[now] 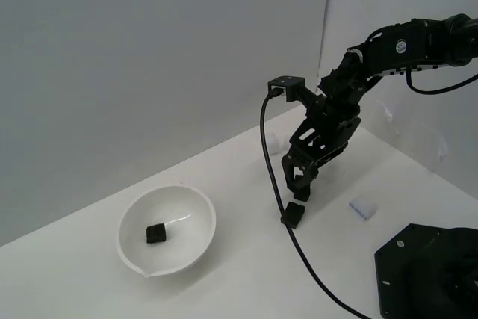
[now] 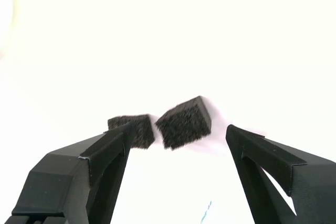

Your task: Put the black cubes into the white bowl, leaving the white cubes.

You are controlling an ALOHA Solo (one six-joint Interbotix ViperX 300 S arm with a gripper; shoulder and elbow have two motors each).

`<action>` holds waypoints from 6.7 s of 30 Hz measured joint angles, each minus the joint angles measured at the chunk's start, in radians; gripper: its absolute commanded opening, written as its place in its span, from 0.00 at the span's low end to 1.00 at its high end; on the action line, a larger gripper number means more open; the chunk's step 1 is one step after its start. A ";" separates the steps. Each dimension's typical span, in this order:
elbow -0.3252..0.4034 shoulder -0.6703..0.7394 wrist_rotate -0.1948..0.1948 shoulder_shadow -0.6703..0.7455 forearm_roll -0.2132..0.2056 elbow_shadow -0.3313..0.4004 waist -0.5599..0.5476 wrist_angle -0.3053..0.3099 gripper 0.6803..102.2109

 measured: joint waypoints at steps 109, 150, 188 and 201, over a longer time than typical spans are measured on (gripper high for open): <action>-0.425 -0.110 -0.245 -0.112 -0.040 -0.428 -0.595 -0.012 0.98; 0.017 0.201 -0.175 0.199 0.034 0.015 -0.252 0.052 0.98; 0.017 -0.044 -0.175 -0.046 0.094 0.015 -0.278 0.006 0.98; 0.020 -0.101 -0.175 -0.103 0.092 0.015 -0.278 -0.012 0.98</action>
